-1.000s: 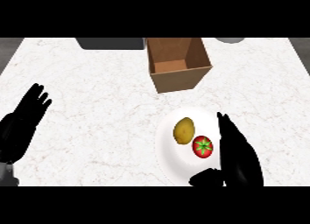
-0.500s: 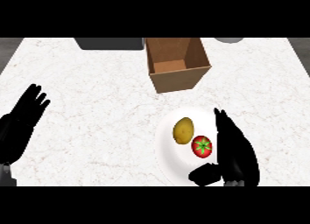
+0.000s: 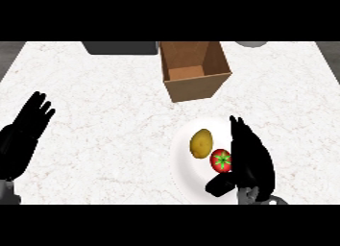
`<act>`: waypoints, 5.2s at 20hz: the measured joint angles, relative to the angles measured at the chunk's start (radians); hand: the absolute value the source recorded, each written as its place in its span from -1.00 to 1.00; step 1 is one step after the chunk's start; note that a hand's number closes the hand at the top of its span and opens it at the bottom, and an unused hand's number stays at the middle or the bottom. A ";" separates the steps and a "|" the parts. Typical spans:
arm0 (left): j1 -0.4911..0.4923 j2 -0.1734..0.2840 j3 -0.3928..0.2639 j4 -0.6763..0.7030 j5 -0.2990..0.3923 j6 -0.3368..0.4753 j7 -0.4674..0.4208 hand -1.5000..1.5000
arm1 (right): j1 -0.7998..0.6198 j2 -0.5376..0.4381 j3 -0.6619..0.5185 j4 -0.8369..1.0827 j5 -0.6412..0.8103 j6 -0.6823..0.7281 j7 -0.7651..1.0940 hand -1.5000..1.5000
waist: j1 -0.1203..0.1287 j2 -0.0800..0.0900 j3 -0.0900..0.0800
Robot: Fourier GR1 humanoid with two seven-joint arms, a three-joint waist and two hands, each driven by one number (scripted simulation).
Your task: Pick the tomato from the plate and place it in the cardboard box
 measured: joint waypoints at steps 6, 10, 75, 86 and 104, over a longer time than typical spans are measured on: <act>-0.008 -0.005 0.017 0.016 -0.003 -0.017 0.003 0.00 | -0.012 0.000 -0.005 0.047 -0.014 -0.004 0.008 -1.00 | -0.001 0.000 0.000; -0.010 -0.016 0.013 -0.005 -0.012 -0.011 0.022 0.00 | -0.046 -0.001 -0.025 0.106 -0.024 -0.011 0.013 -1.00 | 0.001 0.000 0.000; -0.176 -0.133 -0.017 0.049 -0.118 -0.140 0.066 0.00 | -1.125 0.002 -0.029 1.082 -0.081 -0.256 0.020 1.00 | 0.202 0.039 -0.006; -0.174 -0.129 0.005 0.072 -0.121 -0.125 0.065 0.00 | -1.412 -0.003 -0.044 1.285 0.059 -0.316 0.096 1.00 | 0.158 0.027 -0.008; -0.110 -0.120 0.045 0.043 -0.117 -0.117 0.042 0.00 | -1.480 -0.003 -0.123 1.549 0.124 -0.430 0.063 1.00 | 0.091 0.024 -0.003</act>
